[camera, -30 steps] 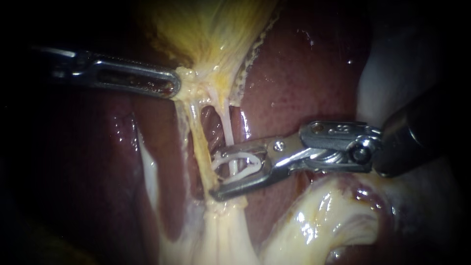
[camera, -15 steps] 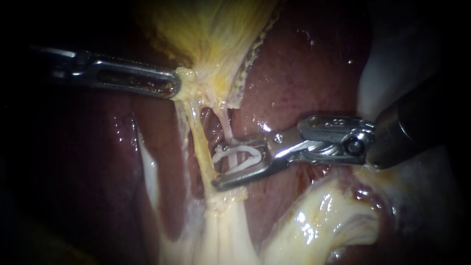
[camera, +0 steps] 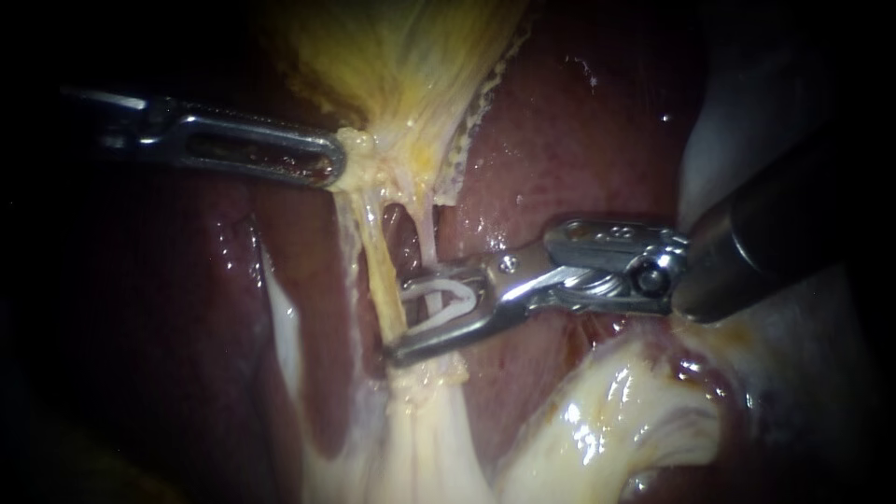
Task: Clipping first clip left tube
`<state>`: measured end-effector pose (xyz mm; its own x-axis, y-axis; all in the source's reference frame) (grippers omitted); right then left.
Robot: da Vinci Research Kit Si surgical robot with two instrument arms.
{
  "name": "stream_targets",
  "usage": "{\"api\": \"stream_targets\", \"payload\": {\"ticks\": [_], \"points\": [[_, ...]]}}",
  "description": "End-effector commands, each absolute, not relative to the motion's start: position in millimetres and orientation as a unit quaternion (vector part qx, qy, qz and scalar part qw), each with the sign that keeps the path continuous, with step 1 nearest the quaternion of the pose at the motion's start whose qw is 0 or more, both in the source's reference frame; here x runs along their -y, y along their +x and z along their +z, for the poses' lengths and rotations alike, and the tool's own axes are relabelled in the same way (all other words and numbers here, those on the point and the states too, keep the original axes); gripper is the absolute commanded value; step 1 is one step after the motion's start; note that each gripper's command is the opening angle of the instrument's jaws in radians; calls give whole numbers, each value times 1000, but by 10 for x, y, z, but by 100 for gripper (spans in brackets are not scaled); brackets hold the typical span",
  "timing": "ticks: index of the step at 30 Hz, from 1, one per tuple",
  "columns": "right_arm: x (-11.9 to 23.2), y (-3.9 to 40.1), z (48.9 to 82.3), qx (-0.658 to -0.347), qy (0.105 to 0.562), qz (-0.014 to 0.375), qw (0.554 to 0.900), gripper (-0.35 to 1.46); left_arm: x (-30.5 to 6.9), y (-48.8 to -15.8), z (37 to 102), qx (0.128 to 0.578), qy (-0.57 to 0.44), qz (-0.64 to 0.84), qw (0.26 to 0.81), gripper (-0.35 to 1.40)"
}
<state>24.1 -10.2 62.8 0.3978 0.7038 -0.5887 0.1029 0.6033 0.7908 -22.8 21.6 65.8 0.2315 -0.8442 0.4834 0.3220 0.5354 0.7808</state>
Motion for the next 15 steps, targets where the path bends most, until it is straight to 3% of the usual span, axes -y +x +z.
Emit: {"api": "stream_targets", "payload": {"ticks": [1,15], "points": [[103,243,626,-511,396,204,735,50,-216,-228,658,476,274,-397,735,-35],[132,260,590,-526,422,179,717,50,-216,-228,658,475,275,-399,734,-35]]}}
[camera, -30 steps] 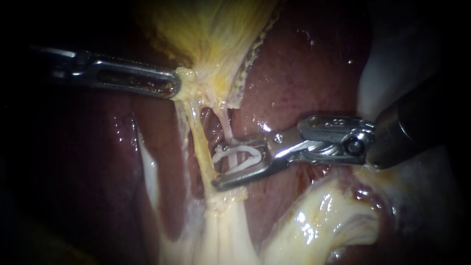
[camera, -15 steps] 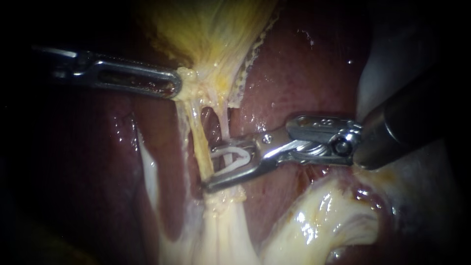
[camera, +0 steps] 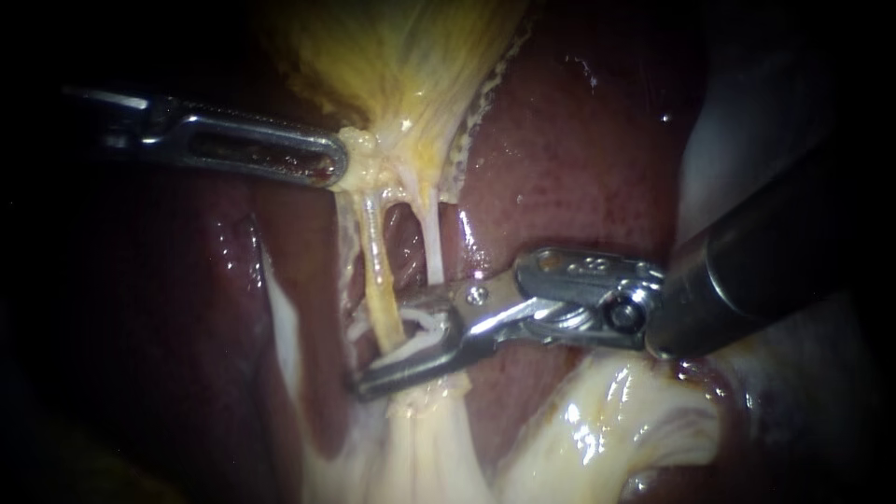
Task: Clipping first clip left tube
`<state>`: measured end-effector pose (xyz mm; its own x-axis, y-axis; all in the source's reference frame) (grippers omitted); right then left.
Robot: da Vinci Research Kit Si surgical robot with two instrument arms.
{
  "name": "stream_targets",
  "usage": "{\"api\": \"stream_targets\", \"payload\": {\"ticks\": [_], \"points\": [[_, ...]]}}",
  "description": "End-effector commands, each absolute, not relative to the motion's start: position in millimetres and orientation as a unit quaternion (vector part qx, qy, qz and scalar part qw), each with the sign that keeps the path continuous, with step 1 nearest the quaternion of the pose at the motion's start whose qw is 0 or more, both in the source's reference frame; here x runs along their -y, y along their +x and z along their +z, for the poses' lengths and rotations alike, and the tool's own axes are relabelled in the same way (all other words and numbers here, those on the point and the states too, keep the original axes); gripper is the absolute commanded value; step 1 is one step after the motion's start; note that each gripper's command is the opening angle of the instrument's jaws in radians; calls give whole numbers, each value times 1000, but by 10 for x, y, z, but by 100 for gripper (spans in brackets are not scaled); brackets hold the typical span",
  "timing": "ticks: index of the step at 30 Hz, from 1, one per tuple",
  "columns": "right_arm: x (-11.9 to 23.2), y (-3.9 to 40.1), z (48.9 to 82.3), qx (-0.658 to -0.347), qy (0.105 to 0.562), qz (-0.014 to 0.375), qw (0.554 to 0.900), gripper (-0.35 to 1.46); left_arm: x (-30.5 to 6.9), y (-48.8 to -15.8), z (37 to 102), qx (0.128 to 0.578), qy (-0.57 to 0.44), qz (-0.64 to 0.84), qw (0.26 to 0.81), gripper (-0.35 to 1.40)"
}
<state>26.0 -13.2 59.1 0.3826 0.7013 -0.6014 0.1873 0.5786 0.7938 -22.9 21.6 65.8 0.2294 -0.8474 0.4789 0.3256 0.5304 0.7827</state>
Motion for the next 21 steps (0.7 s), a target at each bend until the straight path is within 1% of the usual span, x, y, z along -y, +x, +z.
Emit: {"api": "stream_targets", "payload": {"ticks": [1,7,12,14,18,21], "points": [[134,261,587,-527,425,176,715,50,-216,-228,658,475,275,-399,734,-35],[146,267,572,-527,441,151,711,48,-216,-228,658,475,275,-399,734,-35],[148,266,570,-525,453,132,708,43,-216,-228,658,475,275,-399,734,-35],[147,266,571,-528,449,134,708,40,-216,-228,658,475,275,-399,734,-35],[145,266,572,-530,441,143,710,26,-216,-228,658,475,275,-399,734,-35],[144,265,572,-532,433,151,712,9,-216,-228,658,475,275,-399,734,-35]]}}
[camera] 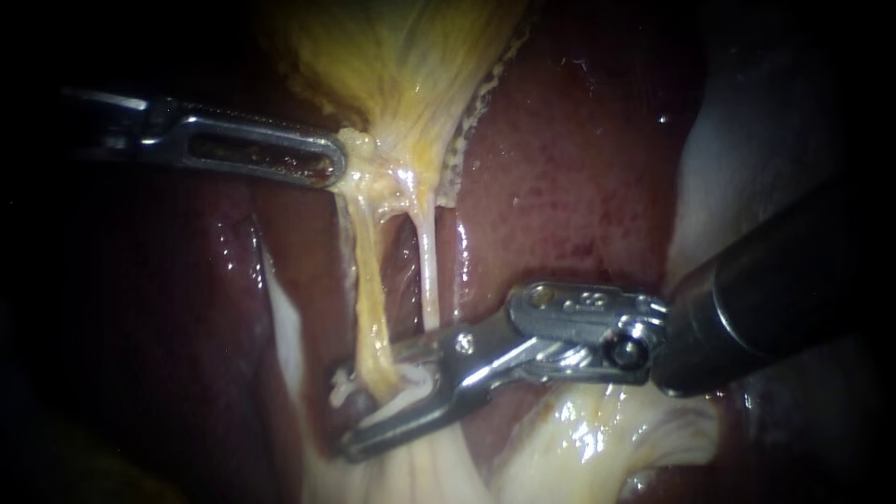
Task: Clipping first clip left tube
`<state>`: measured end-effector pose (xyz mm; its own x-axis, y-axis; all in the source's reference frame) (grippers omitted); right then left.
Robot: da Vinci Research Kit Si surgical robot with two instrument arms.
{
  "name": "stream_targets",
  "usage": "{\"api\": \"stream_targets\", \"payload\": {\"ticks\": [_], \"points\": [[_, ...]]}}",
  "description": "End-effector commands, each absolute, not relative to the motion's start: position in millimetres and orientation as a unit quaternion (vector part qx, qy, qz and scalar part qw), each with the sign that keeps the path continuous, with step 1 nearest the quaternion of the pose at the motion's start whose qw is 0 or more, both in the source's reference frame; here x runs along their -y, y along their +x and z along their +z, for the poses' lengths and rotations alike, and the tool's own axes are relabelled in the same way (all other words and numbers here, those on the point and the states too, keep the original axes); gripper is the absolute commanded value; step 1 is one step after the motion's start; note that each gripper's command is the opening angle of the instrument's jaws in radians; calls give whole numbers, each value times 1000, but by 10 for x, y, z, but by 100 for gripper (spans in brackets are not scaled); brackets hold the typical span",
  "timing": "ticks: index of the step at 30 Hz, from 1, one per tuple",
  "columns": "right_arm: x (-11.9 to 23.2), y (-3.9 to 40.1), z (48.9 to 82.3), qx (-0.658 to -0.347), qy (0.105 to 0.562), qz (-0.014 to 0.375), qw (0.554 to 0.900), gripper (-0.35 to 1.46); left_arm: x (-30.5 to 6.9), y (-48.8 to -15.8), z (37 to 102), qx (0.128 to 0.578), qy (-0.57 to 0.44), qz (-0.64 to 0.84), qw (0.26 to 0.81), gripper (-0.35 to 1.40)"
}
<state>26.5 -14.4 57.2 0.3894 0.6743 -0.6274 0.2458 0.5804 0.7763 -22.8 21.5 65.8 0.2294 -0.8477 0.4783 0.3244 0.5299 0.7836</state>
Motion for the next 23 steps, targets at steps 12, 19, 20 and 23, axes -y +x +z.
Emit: {"api": "stream_targets", "payload": {"ticks": [12,19,20,23], "points": [[139,263,577,-534,422,162,715,-35,-215,-228,658,475,275,-399,734,-35],[138,260,581,-534,421,162,715,-35,-215,-228,657,475,275,-399,734,-35],[137,260,581,-534,421,162,715,-35,-215,-228,657,475,275,-399,734,-35],[137,259,582,-534,421,163,715,-35,-215,-228,657,475,275,-399,734,-35]]}}
